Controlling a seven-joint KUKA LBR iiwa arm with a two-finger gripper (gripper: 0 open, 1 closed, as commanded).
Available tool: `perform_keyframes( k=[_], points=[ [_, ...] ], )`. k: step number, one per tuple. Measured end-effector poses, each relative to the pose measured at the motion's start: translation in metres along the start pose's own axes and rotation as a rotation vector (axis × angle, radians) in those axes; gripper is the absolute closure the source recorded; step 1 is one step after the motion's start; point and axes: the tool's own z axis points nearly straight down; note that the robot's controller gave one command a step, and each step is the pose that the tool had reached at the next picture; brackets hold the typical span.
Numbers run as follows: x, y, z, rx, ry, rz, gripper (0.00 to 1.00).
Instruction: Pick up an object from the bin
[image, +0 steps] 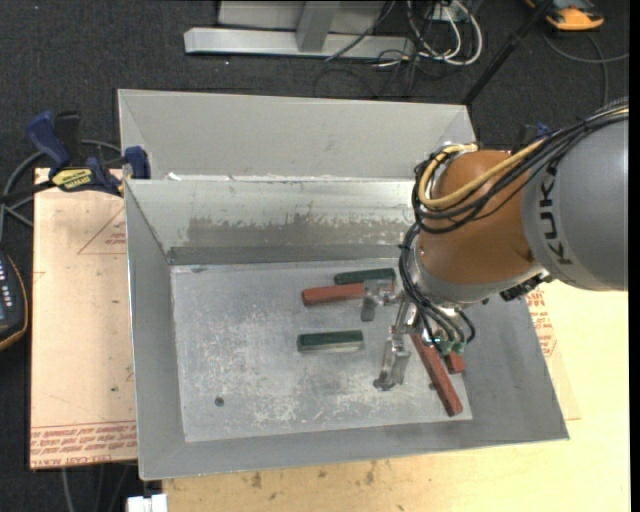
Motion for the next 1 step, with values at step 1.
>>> perform_keyframes(
  k=[1],
  points=[
    [-0.0421, 0.0472, 0.0997, -0.001, -0.005, -0.17, 0.0]
  ],
)
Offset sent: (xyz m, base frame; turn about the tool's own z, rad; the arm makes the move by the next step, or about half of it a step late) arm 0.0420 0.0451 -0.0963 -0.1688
